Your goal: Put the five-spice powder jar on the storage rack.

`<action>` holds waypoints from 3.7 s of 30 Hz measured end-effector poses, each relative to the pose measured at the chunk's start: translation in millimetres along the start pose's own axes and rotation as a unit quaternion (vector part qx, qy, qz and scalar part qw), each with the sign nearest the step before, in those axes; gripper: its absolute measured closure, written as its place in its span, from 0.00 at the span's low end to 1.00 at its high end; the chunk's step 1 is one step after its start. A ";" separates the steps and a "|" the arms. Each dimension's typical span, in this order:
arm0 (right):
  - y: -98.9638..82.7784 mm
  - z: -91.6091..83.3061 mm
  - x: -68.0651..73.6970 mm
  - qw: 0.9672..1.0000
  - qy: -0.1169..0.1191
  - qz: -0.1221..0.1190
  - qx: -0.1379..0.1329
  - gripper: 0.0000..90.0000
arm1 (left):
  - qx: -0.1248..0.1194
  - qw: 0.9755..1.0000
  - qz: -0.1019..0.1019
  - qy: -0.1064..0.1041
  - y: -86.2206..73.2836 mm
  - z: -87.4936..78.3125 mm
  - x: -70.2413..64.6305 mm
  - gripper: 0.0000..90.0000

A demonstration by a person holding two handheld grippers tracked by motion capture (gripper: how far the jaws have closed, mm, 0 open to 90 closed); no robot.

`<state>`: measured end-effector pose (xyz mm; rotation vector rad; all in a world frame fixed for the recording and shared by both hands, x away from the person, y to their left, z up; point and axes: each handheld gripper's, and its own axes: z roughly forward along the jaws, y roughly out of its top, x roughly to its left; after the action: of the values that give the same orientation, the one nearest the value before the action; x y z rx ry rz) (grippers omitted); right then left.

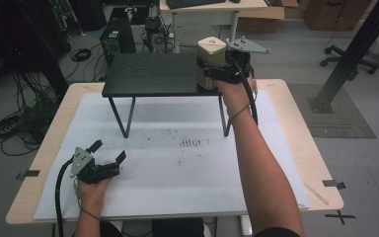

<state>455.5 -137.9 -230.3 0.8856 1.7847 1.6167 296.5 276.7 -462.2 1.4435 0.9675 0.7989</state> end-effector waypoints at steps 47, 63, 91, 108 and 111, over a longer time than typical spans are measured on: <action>-5.5 -6.4 1.6 0.999 -0.015 -0.005 -0.028 0.00 | 0.006 1.000 0.006 0.001 0.0 1.0 -1.0 0.00; -14.6 -25.8 -5.2 0.999 -0.015 0.005 -0.031 0.00 | 0.010 1.000 0.011 0.000 0.0 1.4 -1.8 0.00; -67.2 -79.7 -7.6 0.999 0.001 0.005 -0.044 0.00 | 0.010 1.000 0.011 0.003 0.0 1.5 -2.0 0.00; -104.6 -95.0 1.1 0.999 0.013 -0.001 -0.042 0.01 | 0.008 1.000 0.010 0.002 -0.1 0.9 -2.2 0.00; -113.8 -97.6 2.8 0.999 0.014 -0.002 -0.042 0.01 | 0.008 1.000 0.010 0.003 -0.1 0.8 -2.4 0.00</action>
<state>366.5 -201.8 -332.7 0.8254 1.7235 1.6958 296.2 274.3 -462.2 1.4665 0.9668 0.8126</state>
